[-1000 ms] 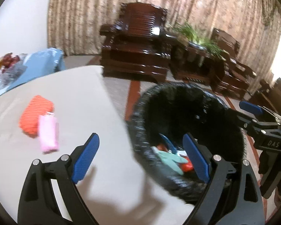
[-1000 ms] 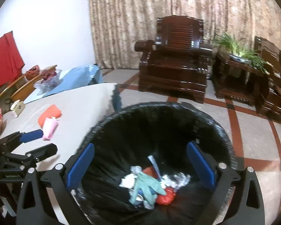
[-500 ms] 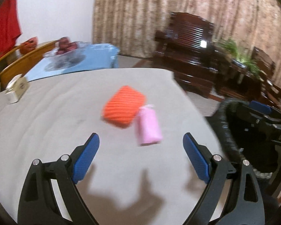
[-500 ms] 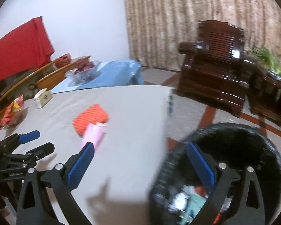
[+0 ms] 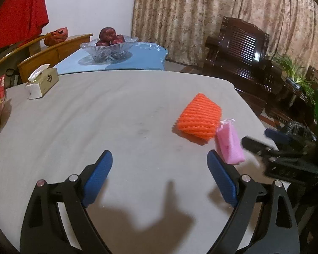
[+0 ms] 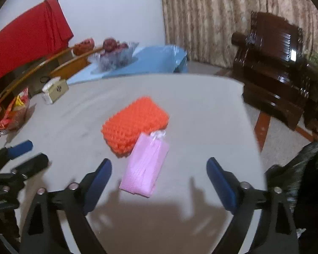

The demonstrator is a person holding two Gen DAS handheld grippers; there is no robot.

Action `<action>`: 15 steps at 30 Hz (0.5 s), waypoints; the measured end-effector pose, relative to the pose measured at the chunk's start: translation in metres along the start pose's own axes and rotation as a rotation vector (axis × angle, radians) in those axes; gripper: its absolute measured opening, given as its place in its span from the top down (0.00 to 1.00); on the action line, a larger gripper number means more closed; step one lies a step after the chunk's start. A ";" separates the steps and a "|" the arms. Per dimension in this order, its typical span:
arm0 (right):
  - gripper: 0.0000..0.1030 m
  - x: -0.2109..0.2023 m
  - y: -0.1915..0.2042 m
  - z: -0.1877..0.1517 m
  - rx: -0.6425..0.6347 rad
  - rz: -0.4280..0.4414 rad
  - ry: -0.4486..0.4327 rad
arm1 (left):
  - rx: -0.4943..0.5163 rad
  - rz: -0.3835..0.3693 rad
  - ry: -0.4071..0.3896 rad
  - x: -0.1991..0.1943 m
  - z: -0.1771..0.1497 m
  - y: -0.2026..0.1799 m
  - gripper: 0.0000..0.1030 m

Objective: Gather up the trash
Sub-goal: 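Grasp the pink packet with the right tool while the left tool grasps the orange net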

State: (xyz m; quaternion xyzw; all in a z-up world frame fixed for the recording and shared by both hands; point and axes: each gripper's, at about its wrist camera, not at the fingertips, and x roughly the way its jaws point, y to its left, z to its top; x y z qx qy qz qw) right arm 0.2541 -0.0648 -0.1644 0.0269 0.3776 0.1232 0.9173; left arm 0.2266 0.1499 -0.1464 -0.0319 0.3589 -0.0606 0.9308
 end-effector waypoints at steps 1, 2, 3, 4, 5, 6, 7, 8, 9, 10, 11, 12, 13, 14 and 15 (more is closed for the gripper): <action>0.23 0.005 0.002 -0.002 -0.001 0.002 0.012 | -0.002 0.002 0.002 0.003 0.001 0.002 0.15; 0.28 0.013 0.003 -0.003 -0.003 0.001 0.031 | -0.004 0.003 0.003 0.005 0.000 0.004 0.15; 0.30 0.018 0.004 -0.005 -0.001 0.004 0.043 | -0.006 0.003 0.005 0.008 0.000 0.005 0.15; 0.37 0.024 0.003 -0.005 0.005 0.011 0.056 | -0.008 0.002 0.007 0.010 0.000 0.005 0.15; 0.44 0.028 0.002 -0.006 0.011 0.018 0.067 | -0.010 0.001 0.009 0.012 0.001 0.005 0.15; 0.47 0.032 0.001 -0.006 0.016 0.028 0.082 | -0.010 -0.002 0.011 0.016 0.002 0.005 0.15; 0.56 0.035 0.001 -0.007 0.016 0.041 0.097 | -0.008 -0.005 0.013 0.018 0.001 0.004 0.15; 0.64 0.037 0.001 -0.008 0.016 0.050 0.107 | -0.006 -0.008 0.016 0.021 0.002 0.003 0.15; 0.67 0.039 0.000 -0.009 0.013 0.064 0.115 | -0.003 -0.012 0.019 0.026 0.003 0.001 0.15; 0.73 0.039 0.000 -0.008 0.010 0.069 0.113 | 0.000 -0.016 0.022 0.029 0.004 -0.002 0.15; 0.78 0.039 -0.002 -0.008 0.007 0.083 0.118 | 0.002 -0.021 0.025 0.033 0.005 -0.004 0.15; 0.80 0.039 -0.002 -0.006 0.008 0.088 0.119 | 0.006 -0.027 0.029 0.038 0.007 -0.007 0.15; 0.81 0.038 -0.004 -0.004 0.014 0.091 0.118 | 0.009 -0.031 0.031 0.041 0.009 -0.011 0.15; 0.82 0.036 -0.007 -0.002 0.023 0.088 0.111 | 0.011 -0.040 0.030 0.047 0.013 -0.015 0.15; 0.82 0.032 -0.012 0.001 0.033 0.079 0.097 | 0.012 -0.045 0.031 0.050 0.015 -0.018 0.15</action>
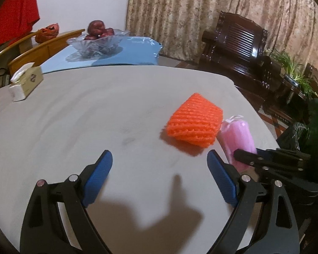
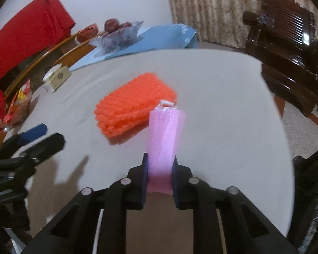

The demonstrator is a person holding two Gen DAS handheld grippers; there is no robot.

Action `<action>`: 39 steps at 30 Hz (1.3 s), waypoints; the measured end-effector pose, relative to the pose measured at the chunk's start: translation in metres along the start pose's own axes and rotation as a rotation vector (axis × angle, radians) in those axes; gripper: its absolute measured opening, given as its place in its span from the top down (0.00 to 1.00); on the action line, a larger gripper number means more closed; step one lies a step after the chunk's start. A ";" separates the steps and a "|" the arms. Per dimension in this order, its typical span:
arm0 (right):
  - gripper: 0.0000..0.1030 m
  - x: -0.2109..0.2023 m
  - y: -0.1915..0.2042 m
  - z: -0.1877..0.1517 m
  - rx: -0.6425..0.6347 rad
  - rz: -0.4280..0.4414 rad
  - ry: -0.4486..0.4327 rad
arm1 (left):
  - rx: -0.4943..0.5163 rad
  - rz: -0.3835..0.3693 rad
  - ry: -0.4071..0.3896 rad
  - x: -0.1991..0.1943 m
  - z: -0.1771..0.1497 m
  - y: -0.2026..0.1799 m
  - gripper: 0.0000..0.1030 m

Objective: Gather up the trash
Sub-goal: 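Grasp the pink packet with the right tool while the left tool grasps the orange net, then carry the orange net and pink packet over the bin and open both tools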

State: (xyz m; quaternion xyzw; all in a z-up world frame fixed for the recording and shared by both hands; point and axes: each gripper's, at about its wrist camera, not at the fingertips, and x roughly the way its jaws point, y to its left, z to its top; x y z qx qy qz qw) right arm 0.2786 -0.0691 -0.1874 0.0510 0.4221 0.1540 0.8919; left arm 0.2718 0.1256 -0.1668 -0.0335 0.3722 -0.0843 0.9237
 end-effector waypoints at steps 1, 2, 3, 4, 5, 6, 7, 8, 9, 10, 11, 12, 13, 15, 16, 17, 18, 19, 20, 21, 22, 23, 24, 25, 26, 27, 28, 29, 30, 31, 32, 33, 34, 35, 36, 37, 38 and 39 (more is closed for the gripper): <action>0.82 -0.004 -0.005 0.003 0.009 -0.007 -0.013 | 0.002 -0.007 0.001 0.005 0.003 -0.003 0.15; 0.82 -0.008 -0.011 0.007 0.019 -0.015 -0.024 | 0.005 -0.016 0.003 0.012 0.008 -0.008 0.15; 0.82 -0.009 -0.015 0.010 0.024 -0.022 -0.028 | 0.006 -0.020 0.005 0.017 0.010 -0.010 0.15; 0.82 -0.011 -0.018 0.013 0.027 -0.029 -0.031 | 0.008 -0.025 0.008 0.024 0.014 -0.013 0.15; 0.82 -0.012 -0.021 0.015 0.028 -0.036 -0.035 | 0.006 -0.031 0.011 0.030 0.017 -0.016 0.15; 0.82 -0.013 -0.025 0.018 0.028 -0.043 -0.039 | 0.003 -0.037 0.014 0.035 0.021 -0.018 0.16; 0.82 -0.015 -0.028 0.021 0.027 -0.050 -0.045 | 0.002 -0.040 0.018 0.040 0.023 -0.021 0.16; 0.82 -0.014 -0.029 0.023 0.026 -0.054 -0.048 | 0.003 -0.039 0.021 0.044 0.024 -0.022 0.16; 0.82 -0.015 -0.032 0.025 0.027 -0.059 -0.050 | 0.008 -0.038 0.030 0.052 0.026 -0.025 0.18; 0.82 -0.015 -0.034 0.025 0.029 -0.060 -0.051 | 0.012 -0.037 0.040 0.058 0.027 -0.027 0.19; 0.82 -0.015 -0.036 0.026 0.031 -0.062 -0.051 | 0.014 -0.035 0.050 0.064 0.028 -0.028 0.19; 0.82 -0.015 -0.037 0.027 0.032 -0.063 -0.052 | 0.014 -0.036 0.059 0.069 0.028 -0.029 0.19; 0.82 -0.015 -0.038 0.027 0.033 -0.063 -0.053 | 0.012 -0.038 0.064 0.072 0.028 -0.029 0.19; 0.82 -0.014 -0.040 0.028 0.033 -0.064 -0.053 | -0.002 -0.056 0.075 0.078 0.028 -0.029 0.20; 0.81 -0.014 -0.040 0.029 0.034 -0.064 -0.053 | -0.015 -0.075 0.079 0.080 0.029 -0.029 0.25; 0.81 -0.014 -0.041 0.028 0.036 -0.063 -0.053 | -0.026 -0.095 0.083 0.081 0.030 -0.029 0.28; 0.81 -0.014 -0.041 0.027 0.038 -0.063 -0.054 | -0.036 -0.117 0.089 0.081 0.030 -0.031 0.38; 0.81 -0.014 -0.042 0.027 0.041 -0.062 -0.054 | -0.048 -0.142 0.096 0.082 0.030 -0.032 0.42; 0.81 -0.015 -0.042 0.027 0.043 -0.062 -0.054 | -0.051 -0.153 0.101 0.082 0.030 -0.035 0.45; 0.81 -0.015 -0.042 0.027 0.046 -0.060 -0.055 | -0.048 -0.161 0.102 0.082 0.030 -0.037 0.50; 0.81 -0.016 -0.041 0.027 0.047 -0.058 -0.057 | -0.043 -0.166 0.101 0.081 0.030 -0.039 0.55; 0.81 -0.017 -0.040 0.026 0.047 -0.058 -0.059 | -0.037 -0.165 0.096 0.080 0.029 -0.042 0.58; 0.81 -0.018 -0.039 0.026 0.047 -0.056 -0.062 | -0.021 -0.161 0.087 0.077 0.028 -0.046 0.64; 0.81 -0.020 -0.039 0.025 0.047 -0.057 -0.064 | -0.013 -0.157 0.083 0.075 0.028 -0.048 0.66; 0.81 -0.022 -0.039 0.025 0.045 -0.058 -0.067 | -0.002 -0.150 0.074 0.072 0.028 -0.052 0.67; 0.81 -0.024 -0.038 0.026 0.042 -0.058 -0.071 | 0.005 -0.147 0.068 0.068 0.027 -0.055 0.69; 0.81 -0.027 -0.038 0.026 0.040 -0.059 -0.074 | 0.009 -0.147 0.062 0.066 0.027 -0.056 0.70; 0.81 -0.031 -0.037 0.026 0.038 -0.060 -0.080 | 0.014 -0.145 0.054 0.062 0.027 -0.059 0.71; 0.81 -0.035 -0.037 0.026 0.038 -0.061 -0.086 | 0.019 -0.141 0.041 0.055 0.027 -0.063 0.71; 0.81 -0.038 -0.038 0.026 0.039 -0.061 -0.091 | 0.021 -0.138 0.030 0.050 0.027 -0.065 0.71; 0.81 -0.043 -0.037 0.026 0.040 -0.060 -0.099 | 0.023 -0.136 0.021 0.044 0.028 -0.066 0.71; 0.81 -0.048 -0.037 0.027 0.040 -0.059 -0.106 | 0.025 -0.134 0.013 0.039 0.028 -0.068 0.71; 0.81 -0.051 -0.038 0.027 0.039 -0.059 -0.111 | 0.031 -0.127 0.007 0.034 0.029 -0.070 0.72; 0.81 -0.057 -0.037 0.028 0.038 -0.058 -0.120 | 0.039 -0.116 0.002 0.029 0.029 -0.072 0.72; 0.81 -0.060 -0.037 0.027 0.037 -0.057 -0.125 | 0.049 -0.108 -0.008 0.021 0.029 -0.076 0.72; 0.81 -0.065 -0.037 0.026 0.037 -0.056 -0.132 | 0.049 -0.108 -0.015 0.016 0.029 -0.077 0.72; 0.81 -0.071 -0.037 0.026 0.037 -0.055 -0.140 | 0.048 -0.106 -0.025 0.008 0.029 -0.080 0.72; 0.81 -0.077 -0.037 0.025 0.035 -0.054 -0.145 | 0.046 -0.106 -0.032 0.002 0.030 -0.081 0.72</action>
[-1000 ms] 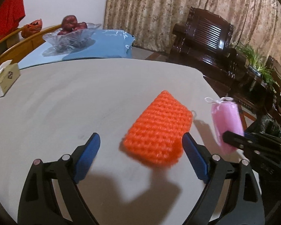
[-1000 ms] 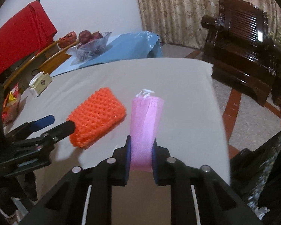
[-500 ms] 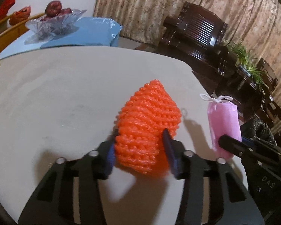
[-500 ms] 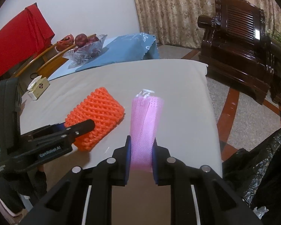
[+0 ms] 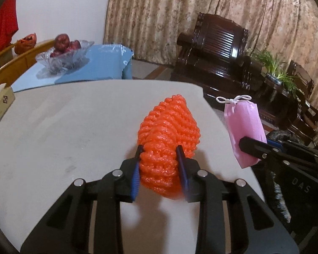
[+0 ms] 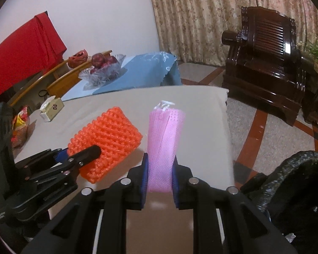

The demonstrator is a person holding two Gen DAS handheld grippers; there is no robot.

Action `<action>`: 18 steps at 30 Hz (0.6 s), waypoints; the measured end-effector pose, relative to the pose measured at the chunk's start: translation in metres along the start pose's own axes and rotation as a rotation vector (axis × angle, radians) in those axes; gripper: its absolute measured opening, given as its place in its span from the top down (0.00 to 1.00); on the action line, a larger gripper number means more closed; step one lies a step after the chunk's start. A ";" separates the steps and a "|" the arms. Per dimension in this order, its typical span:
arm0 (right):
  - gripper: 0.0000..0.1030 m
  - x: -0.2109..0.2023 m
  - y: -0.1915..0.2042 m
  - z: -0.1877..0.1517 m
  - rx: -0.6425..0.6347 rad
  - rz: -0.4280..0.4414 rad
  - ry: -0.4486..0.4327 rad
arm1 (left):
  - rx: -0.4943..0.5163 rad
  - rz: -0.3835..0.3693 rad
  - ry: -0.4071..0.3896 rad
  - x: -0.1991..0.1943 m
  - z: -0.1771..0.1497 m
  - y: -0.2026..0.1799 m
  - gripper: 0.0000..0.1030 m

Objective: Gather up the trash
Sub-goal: 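Carry the orange net and pink packet over the bin and open both tools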

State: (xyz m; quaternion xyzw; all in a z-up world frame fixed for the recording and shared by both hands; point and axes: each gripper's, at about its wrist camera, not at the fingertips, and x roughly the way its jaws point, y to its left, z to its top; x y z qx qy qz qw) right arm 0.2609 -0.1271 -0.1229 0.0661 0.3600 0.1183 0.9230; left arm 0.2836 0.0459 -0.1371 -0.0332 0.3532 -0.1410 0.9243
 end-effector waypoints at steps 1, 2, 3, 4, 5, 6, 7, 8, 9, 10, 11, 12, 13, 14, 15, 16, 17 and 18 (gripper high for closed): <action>0.81 -0.004 0.001 0.001 -0.001 0.001 -0.004 | -0.002 0.002 -0.007 -0.006 0.000 -0.001 0.72; 0.81 -0.010 0.001 0.001 -0.003 0.001 -0.012 | -0.003 0.008 -0.015 -0.012 0.000 -0.004 0.72; 0.81 -0.015 0.001 0.001 -0.004 0.002 -0.018 | -0.002 0.013 -0.021 -0.018 -0.001 -0.006 0.72; 0.81 -0.020 0.001 0.002 -0.005 0.002 -0.022 | -0.001 0.014 -0.024 -0.021 -0.001 -0.008 0.72; 0.81 -0.025 0.001 0.002 -0.005 0.002 -0.026 | 0.002 0.015 -0.030 -0.026 -0.001 -0.011 0.72; 0.81 -0.030 0.001 0.001 -0.007 0.002 -0.030 | 0.007 0.017 -0.038 -0.032 -0.002 -0.013 0.72; 0.81 -0.036 0.001 0.001 -0.010 0.001 -0.035 | 0.012 0.018 -0.046 -0.038 -0.003 -0.016 0.72; 0.81 -0.042 0.001 0.001 -0.014 0.000 -0.040 | 0.015 0.018 -0.051 -0.042 -0.003 -0.019 0.72; 0.81 -0.049 0.000 0.000 -0.017 -0.002 -0.046 | 0.017 0.021 -0.060 -0.049 -0.004 -0.023 0.72; 0.81 -0.054 -0.001 0.000 -0.017 -0.003 -0.050 | 0.016 0.020 -0.064 -0.053 -0.005 -0.024 0.72; 0.81 -0.059 -0.001 0.000 -0.018 -0.004 -0.053 | 0.013 0.018 -0.069 -0.058 -0.005 -0.027 0.72; 0.81 -0.067 -0.002 -0.002 -0.021 -0.006 -0.060 | 0.010 0.014 -0.075 -0.064 -0.006 -0.031 0.72; 0.81 -0.072 -0.002 -0.002 -0.023 -0.008 -0.064 | 0.013 0.014 -0.082 -0.070 -0.007 -0.035 0.72; 0.81 -0.080 -0.003 -0.004 -0.025 -0.010 -0.071 | 0.018 0.014 -0.087 -0.074 -0.009 -0.039 0.72; 0.81 -0.086 -0.003 -0.005 -0.027 -0.012 -0.077 | 0.024 0.013 -0.091 -0.079 -0.010 -0.044 0.72; 0.81 -0.091 -0.002 -0.007 -0.029 -0.015 -0.081 | 0.028 0.011 -0.095 -0.083 -0.011 -0.047 0.72; 0.81 -0.096 -0.002 -0.007 -0.031 -0.017 -0.085 | 0.032 0.007 -0.098 -0.087 -0.012 -0.051 0.72; 0.81 -0.103 -0.003 -0.008 -0.033 -0.021 -0.090 | 0.034 0.005 -0.100 -0.090 -0.013 -0.054 0.72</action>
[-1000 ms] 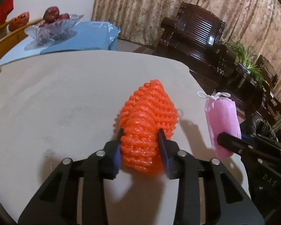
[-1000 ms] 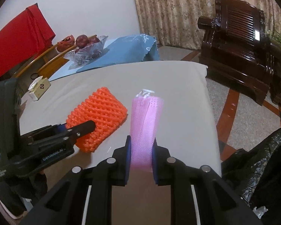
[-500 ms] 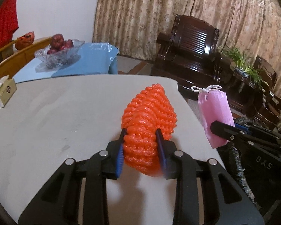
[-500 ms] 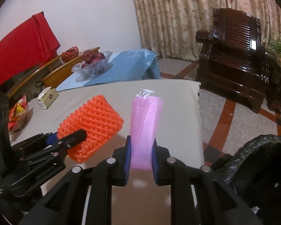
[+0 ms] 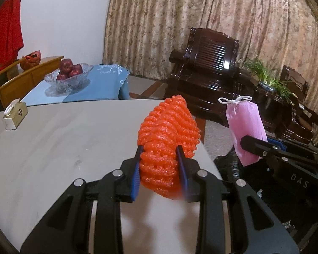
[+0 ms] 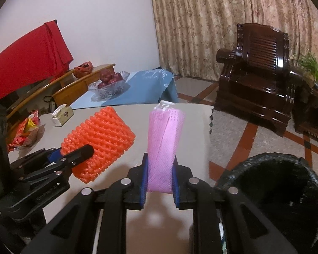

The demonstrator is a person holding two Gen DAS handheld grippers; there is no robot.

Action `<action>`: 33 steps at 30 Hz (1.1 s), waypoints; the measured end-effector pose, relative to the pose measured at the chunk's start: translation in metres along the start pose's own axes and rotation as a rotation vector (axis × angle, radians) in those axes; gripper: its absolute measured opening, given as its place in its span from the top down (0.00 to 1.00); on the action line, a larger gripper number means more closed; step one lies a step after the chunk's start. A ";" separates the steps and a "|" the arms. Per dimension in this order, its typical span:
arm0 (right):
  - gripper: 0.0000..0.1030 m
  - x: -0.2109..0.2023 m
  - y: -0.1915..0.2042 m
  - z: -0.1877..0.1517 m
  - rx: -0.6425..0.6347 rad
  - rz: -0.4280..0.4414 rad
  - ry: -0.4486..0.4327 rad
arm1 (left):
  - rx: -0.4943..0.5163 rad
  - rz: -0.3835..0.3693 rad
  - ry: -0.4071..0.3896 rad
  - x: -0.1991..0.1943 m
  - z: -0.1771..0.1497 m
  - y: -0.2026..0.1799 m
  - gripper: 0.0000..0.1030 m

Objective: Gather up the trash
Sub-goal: 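Carry the orange net and pink packet over the bin and open both tools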

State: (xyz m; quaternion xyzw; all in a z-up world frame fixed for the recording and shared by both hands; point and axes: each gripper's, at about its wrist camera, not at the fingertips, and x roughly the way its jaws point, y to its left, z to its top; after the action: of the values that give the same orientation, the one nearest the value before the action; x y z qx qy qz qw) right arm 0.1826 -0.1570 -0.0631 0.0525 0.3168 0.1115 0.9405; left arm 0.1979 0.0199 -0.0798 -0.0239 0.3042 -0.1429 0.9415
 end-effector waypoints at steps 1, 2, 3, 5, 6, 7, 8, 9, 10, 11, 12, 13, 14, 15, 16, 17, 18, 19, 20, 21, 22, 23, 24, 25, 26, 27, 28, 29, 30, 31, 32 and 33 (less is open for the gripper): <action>0.81 -0.006 -0.001 -0.001 -0.001 -0.003 -0.004 | 0.002 -0.003 -0.003 -0.004 -0.001 -0.004 0.72; 0.81 -0.011 -0.002 -0.002 -0.001 -0.005 -0.008 | 0.005 -0.007 -0.009 -0.009 -0.002 -0.009 0.72; 0.81 -0.018 -0.003 -0.003 -0.002 -0.009 -0.013 | 0.007 -0.008 -0.013 -0.012 -0.002 -0.012 0.72; 0.81 -0.027 -0.006 -0.005 -0.002 -0.015 -0.021 | 0.015 -0.016 -0.019 -0.020 -0.004 -0.022 0.72; 0.81 -0.033 -0.007 -0.007 0.001 -0.020 -0.024 | 0.020 -0.019 -0.022 -0.023 -0.004 -0.026 0.72; 0.81 -0.038 -0.009 -0.008 0.004 -0.025 -0.028 | 0.025 -0.022 -0.026 -0.027 -0.005 -0.030 0.72; 0.81 -0.041 -0.010 -0.009 0.007 -0.028 -0.030 | 0.029 -0.027 -0.028 -0.030 -0.006 -0.035 0.72; 0.81 -0.047 -0.012 -0.011 0.009 -0.034 -0.034 | 0.032 -0.032 -0.029 -0.033 -0.007 -0.038 0.72; 0.81 -0.050 -0.012 -0.012 0.011 -0.039 -0.038 | 0.037 -0.037 -0.032 -0.036 -0.008 -0.043 0.72; 0.81 -0.055 -0.014 -0.013 0.013 -0.044 -0.042 | 0.043 -0.041 -0.035 -0.039 -0.009 -0.048 0.72; 0.81 -0.060 -0.017 -0.015 0.016 -0.049 -0.047 | 0.046 -0.044 -0.037 -0.041 -0.010 -0.051 0.72; 0.81 -0.066 -0.020 -0.016 0.018 -0.054 -0.051 | 0.049 -0.049 -0.041 -0.043 -0.010 -0.055 0.72; 0.81 -0.070 -0.022 -0.018 0.021 -0.059 -0.054 | 0.050 -0.053 -0.043 -0.045 -0.011 -0.058 0.72; 0.81 -0.076 -0.026 -0.020 0.024 -0.067 -0.059 | 0.053 -0.057 -0.048 -0.048 -0.011 -0.061 0.72; 0.81 -0.080 -0.028 -0.021 0.027 -0.073 -0.062 | 0.056 -0.063 -0.052 -0.050 -0.011 -0.065 0.72; 0.81 -0.084 -0.030 -0.023 0.030 -0.079 -0.065 | 0.058 -0.067 -0.055 -0.051 -0.011 -0.068 0.72; 0.81 -0.089 -0.034 -0.025 0.034 -0.089 -0.068 | 0.061 -0.074 -0.058 -0.053 -0.012 -0.073 0.72; 0.81 -0.093 -0.037 -0.027 0.037 -0.095 -0.071 | 0.064 -0.081 -0.060 -0.054 -0.012 -0.077 0.72; 0.81 -0.097 -0.040 -0.029 0.040 -0.101 -0.073 | 0.067 -0.086 -0.061 -0.055 -0.013 -0.081 0.72; 0.81 -0.100 -0.044 -0.030 0.046 -0.108 -0.075 | 0.073 -0.096 -0.061 -0.055 -0.013 -0.086 0.72; 0.81 -0.104 -0.047 -0.032 0.051 -0.117 -0.077 | 0.078 -0.103 -0.061 -0.056 -0.014 -0.090 0.72; 0.81 -0.107 -0.051 -0.034 0.055 -0.125 -0.078 | 0.085 -0.113 -0.059 -0.055 -0.015 -0.096 0.72; 0.81 -0.110 -0.053 -0.035 0.057 -0.132 -0.079 | 0.088 -0.120 -0.058 -0.055 -0.016 -0.100 0.72; 0.81 -0.113 -0.058 -0.037 0.062 -0.140 -0.079 | 0.095 -0.129 -0.055 -0.054 -0.017 -0.106 0.72; 0.81 -0.116 -0.062 -0.039 0.067 -0.148 -0.079 | 0.100 -0.135 -0.052 -0.054 -0.017 -0.109 0.72; 0.81 -0.119 -0.067 -0.041 0.075 -0.157 -0.079 | 0.108 -0.143 -0.050 -0.052 -0.018 -0.115 0.72; 0.81 -0.122 -0.072 -0.043 0.083 -0.166 -0.079 | 0.113 -0.150 -0.048 -0.051 -0.019 -0.119 0.72; 0.81 -0.124 -0.076 -0.045 0.091 -0.174 -0.078 | 0.119 -0.160 -0.046 -0.049 -0.020 -0.125 0.72; 0.81 -0.127 -0.082 -0.047 0.099 -0.186 -0.079 | 0.124 -0.168 -0.043 -0.047 -0.021 -0.128 0.72; 0.81 -0.130 -0.087 -0.050 0.106 -0.198 -0.079 | 0.127 -0.174 -0.041 -0.046 -0.021 -0.132 0.72; 0.81 -0.131 -0.091 -0.051 0.111 -0.207 -0.079 | 0.134 -0.184 -0.037 -0.043 -0.023 -0.137 0.72; 0.81 -0.134 -0.096 -0.053 0.118 -0.218 -0.079 | 0.138 -0.191 -0.034 -0.041 -0.024 -0.140 0.72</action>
State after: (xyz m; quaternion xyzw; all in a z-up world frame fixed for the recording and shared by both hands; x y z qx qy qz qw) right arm 0.0635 -0.2808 -0.0434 0.0773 0.2892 -0.0125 0.9541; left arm 0.1168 -0.1016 -0.0572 0.0098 0.2738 -0.2522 0.9281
